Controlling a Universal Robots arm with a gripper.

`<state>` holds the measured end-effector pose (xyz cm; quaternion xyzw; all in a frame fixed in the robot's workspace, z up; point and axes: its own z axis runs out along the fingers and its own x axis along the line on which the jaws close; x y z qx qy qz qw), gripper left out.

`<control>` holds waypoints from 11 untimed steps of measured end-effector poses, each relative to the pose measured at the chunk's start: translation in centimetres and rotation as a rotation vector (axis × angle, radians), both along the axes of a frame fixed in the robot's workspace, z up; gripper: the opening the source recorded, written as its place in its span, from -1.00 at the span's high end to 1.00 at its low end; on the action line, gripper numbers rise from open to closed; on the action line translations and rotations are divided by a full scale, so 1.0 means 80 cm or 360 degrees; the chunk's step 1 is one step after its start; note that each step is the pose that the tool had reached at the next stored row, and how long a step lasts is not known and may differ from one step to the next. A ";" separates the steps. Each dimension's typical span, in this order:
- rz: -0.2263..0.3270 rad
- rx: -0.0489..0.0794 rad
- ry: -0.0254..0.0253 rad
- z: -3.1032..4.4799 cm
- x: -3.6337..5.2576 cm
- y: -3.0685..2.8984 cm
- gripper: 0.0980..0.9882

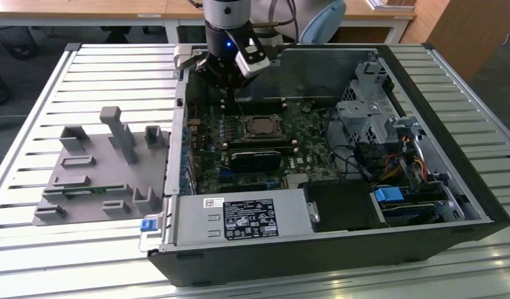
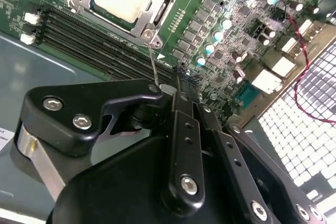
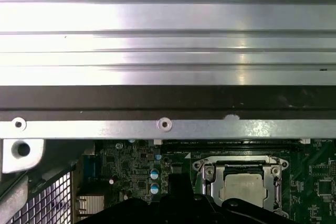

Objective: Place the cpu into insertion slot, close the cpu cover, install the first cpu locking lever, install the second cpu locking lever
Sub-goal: 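Install the first cpu locking lever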

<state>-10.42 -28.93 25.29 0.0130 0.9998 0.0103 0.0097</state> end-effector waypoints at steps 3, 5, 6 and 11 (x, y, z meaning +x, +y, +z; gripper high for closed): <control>0.0000 0.0000 0.00000 -0.0007 0.000 0.0026 0.98; 0.0000 0.0000 -0.00002 -0.0010 0.001 0.0037 0.98; 0.0000 0.0000 -0.00001 -0.0012 0.002 0.0043 0.98; 0.0000 0.0000 0.00009 -0.0016 0.015 0.0063 0.98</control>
